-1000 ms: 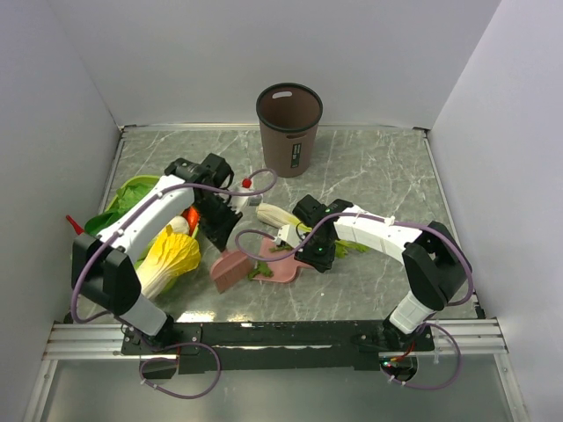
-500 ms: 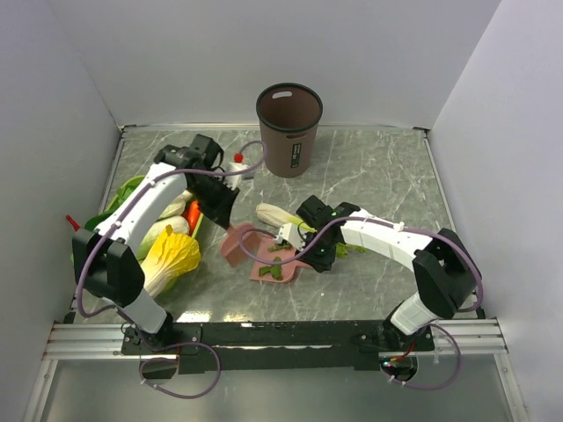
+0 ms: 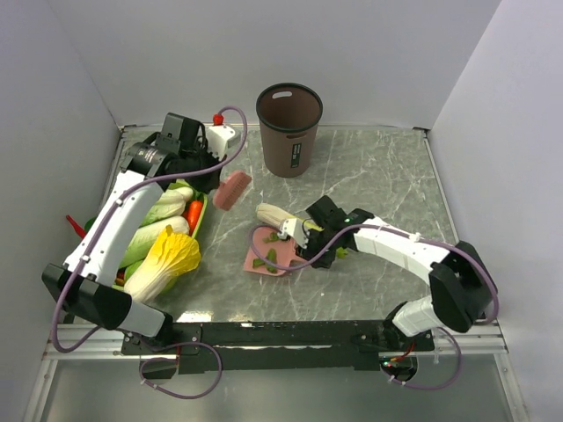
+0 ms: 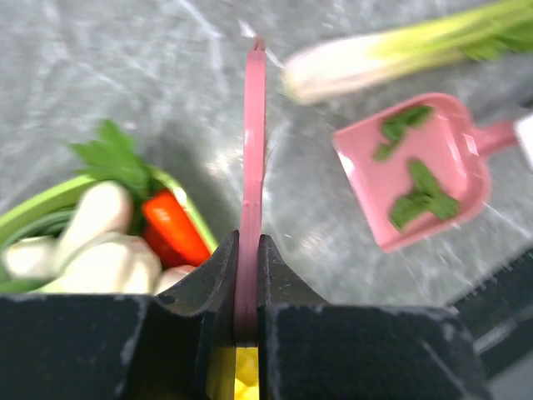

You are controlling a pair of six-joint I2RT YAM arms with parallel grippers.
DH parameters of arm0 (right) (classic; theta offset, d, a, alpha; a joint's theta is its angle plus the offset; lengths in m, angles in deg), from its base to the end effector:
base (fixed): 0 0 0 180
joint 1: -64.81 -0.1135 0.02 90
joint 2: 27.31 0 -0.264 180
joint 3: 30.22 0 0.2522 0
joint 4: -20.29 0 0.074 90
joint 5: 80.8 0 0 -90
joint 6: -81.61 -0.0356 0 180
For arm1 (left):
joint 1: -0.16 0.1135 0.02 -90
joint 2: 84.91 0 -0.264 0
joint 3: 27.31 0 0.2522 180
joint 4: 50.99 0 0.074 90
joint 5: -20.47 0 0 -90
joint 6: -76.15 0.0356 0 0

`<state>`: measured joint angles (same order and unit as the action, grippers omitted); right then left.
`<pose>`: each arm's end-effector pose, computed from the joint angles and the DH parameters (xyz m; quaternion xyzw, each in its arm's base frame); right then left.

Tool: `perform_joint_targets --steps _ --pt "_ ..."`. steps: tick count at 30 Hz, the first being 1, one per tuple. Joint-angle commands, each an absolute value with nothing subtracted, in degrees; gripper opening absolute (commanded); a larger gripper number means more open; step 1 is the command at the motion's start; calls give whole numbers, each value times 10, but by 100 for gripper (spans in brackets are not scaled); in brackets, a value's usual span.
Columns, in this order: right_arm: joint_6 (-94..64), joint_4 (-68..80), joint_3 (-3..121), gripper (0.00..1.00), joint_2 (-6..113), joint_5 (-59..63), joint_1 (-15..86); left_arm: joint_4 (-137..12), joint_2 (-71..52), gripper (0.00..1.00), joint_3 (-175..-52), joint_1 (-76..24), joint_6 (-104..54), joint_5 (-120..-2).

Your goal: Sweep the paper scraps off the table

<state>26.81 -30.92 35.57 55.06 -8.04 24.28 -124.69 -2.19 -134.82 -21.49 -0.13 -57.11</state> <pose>0.1965 0.1818 0.2032 -0.6183 0.7482 0.1558 0.1834 0.2639 -0.1130 0.3991 0.3190 0.8754 -0.1252 0.3410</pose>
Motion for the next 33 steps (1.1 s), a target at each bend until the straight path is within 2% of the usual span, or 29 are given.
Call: perform_joint_targets --steps 1,10,21,28,33 --pt "274 -255 356 1 488 -108 261 -1210 -17 1 -1363 -208 -16 -629" --pt "297 -287 401 0 420 -129 316 -1192 13 1 -1331 -195 -54 -609" --pt "239 -304 542 0 405 -130 352 -1184 29 1 -1320 -194 -56 -578" --pt "195 -285 660 0 466 -60 369 -1185 32 1 -1319 -194 -55 -566" --pt "183 -226 691 0 496 47 384 -1186 36 1 -1324 -194 -56 -557"
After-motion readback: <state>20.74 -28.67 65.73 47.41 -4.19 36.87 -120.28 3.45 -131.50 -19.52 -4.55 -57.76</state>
